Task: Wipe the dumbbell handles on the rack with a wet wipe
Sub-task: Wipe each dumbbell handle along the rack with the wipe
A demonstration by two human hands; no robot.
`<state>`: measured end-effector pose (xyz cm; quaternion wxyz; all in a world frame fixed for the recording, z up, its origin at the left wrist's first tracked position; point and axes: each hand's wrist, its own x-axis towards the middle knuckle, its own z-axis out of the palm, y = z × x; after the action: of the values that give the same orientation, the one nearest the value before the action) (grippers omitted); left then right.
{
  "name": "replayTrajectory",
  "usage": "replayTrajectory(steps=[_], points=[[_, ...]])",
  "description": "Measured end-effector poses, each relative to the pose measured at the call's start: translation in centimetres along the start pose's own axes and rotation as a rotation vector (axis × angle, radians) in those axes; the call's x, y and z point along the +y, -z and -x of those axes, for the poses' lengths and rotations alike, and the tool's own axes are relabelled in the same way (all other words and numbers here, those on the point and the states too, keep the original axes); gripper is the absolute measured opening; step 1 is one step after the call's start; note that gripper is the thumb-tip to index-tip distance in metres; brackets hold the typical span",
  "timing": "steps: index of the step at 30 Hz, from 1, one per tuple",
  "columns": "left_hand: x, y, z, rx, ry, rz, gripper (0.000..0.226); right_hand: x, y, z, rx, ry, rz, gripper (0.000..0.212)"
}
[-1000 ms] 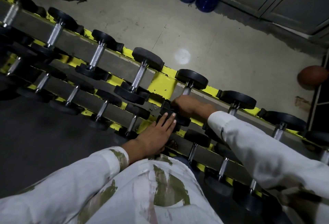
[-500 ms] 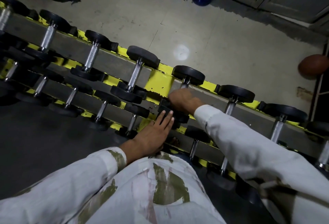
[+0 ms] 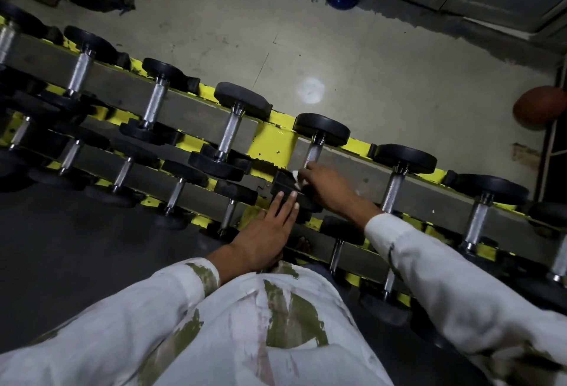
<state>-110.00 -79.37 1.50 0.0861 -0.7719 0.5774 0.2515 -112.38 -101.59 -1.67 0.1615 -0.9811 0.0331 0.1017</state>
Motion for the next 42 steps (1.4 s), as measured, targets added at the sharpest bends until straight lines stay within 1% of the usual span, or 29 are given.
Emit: replayTrajectory(steps=[3, 5, 7, 9, 11, 14, 17, 18, 21, 23, 25, 27, 29, 30, 31, 32, 33, 34, 35, 36, 37, 38, 39, 40, 42], points=[[0.3, 0.0, 0.0, 0.000, 0.010, -0.009, 0.082, 0.5, -1.5, 1.7, 0.104, -0.300, -0.254, 0.011], [0.5, 0.1, 0.0, -0.007, 0.016, -0.012, 0.081, 0.9, -3.0, 2.0, 0.110, -0.500, -0.423, 0.008], [0.6, 0.3, 0.0, -0.006, 0.019, -0.017, 0.082, 1.0, -4.1, 1.3, 0.074, -0.613, -0.666, 0.013], [0.6, 0.4, 0.1, -0.014, 0.020, -0.014, 0.082, 0.8, -3.5, 0.1, 0.048, -0.726, -0.937, 0.021], [0.5, 0.4, 0.1, -0.016, 0.020, -0.016, 0.081, 0.9, -2.1, -1.3, 0.095, -0.831, -1.164, 0.027], [0.4, 0.5, 0.0, -0.029, 0.018, -0.011, 0.082, 1.6, -0.1, -3.0, 0.167, -0.937, -1.425, 0.029], [0.3, 0.6, 0.0, -0.034, 0.016, -0.012, 0.085, 2.4, 0.1, -4.3, 0.172, -1.015, -1.760, 0.026], [0.3, 0.5, -0.1, -0.035, 0.017, -0.013, 0.086, 2.5, -0.1, -4.7, 0.178, -1.024, -1.832, 0.026], [0.2, 0.6, -0.1, -0.044, 0.014, -0.021, 0.092, 2.4, -0.5, -5.6, 0.161, -1.012, -1.953, 0.034], [0.1, 0.6, -0.1, -0.054, 0.005, -0.022, 0.098, 2.3, -0.5, -5.9, 0.255, -1.032, -2.015, 0.034], [-0.1, 0.7, 0.0, -0.054, -0.003, -0.020, 0.101, 2.2, -0.2, -6.2, 0.402, -1.091, -2.038, 0.028], [-0.2, 0.7, 0.0, -0.046, -0.009, -0.018, 0.104, 1.7, 0.0, -6.6, 0.589, -1.165, -1.996, 0.022], [-0.2, 0.6, 0.0, -0.044, -0.012, -0.015, 0.106, 1.0, -0.5, -6.7, 0.762, -1.185, -1.908, 0.024], [-0.2, 0.5, 0.0, -0.039, -0.012, -0.014, 0.108, 0.6, -0.9, -6.6, 0.837, -1.177, -1.779, 0.026], [-0.2, 0.4, 0.0, -0.034, -0.011, -0.013, 0.109, 0.1, -1.3, -6.3, 0.892, -1.154, -1.576, 0.028], [-0.2, 0.3, 0.0, -0.031, -0.011, -0.010, 0.111, -0.4, -1.7, -5.9, 0.907, -1.108, -1.334, 0.026], [-0.2, 0.1, -0.1, -0.029, -0.011, -0.005, 0.112, -0.8, -2.1, -5.3, 0.899, -1.033, -1.094, 0.020], [-0.2, 0.0, -0.1, -0.027, -0.012, -0.001, 0.112, -1.2, -2.5, -4.6, 0.881, -0.912, -0.869, 0.013], [-0.2, 0.0, -0.1, -0.026, -0.012, -0.002, 0.112, -1.4, -2.8, -3.9, 0.834, -0.749, -0.655, 0.007], [-0.2, 0.0, -0.1, -0.024, -0.014, -0.007, 0.111, -1.4, -3.0, -3.2, 0.755, -0.564, -0.440, 0.005], [-0.3, 0.0, -0.1, -0.022, -0.018, -0.016, 0.111, -1.1, -3.1, -2.8, 0.658, -0.395, -0.225, 0.009], [-0.3, -0.1, -0.2, -0.021, -0.023, -0.023, 0.110, -0.7, -2.9, -2.7, 0.562, -0.276, -0.032, 0.014], [-0.4, 0.0, -0.2, -0.021, -0.029, -0.028, 0.110, -0.3, -2.3, -2.9, 0.487, -0.228, 0.113, 0.018], [-0.4, -0.1, -0.2, -0.022, -0.034, -0.035, 0.110, 0.2, -1.8, -3.4, 0.428, -0.229, 0.206, 0.020], [-0.5, -0.1, -0.3, -0.024, -0.042, -0.048, 0.110, 0.3, 0.0, -4.1, 0.284, -0.248, 0.281, 0.016]])
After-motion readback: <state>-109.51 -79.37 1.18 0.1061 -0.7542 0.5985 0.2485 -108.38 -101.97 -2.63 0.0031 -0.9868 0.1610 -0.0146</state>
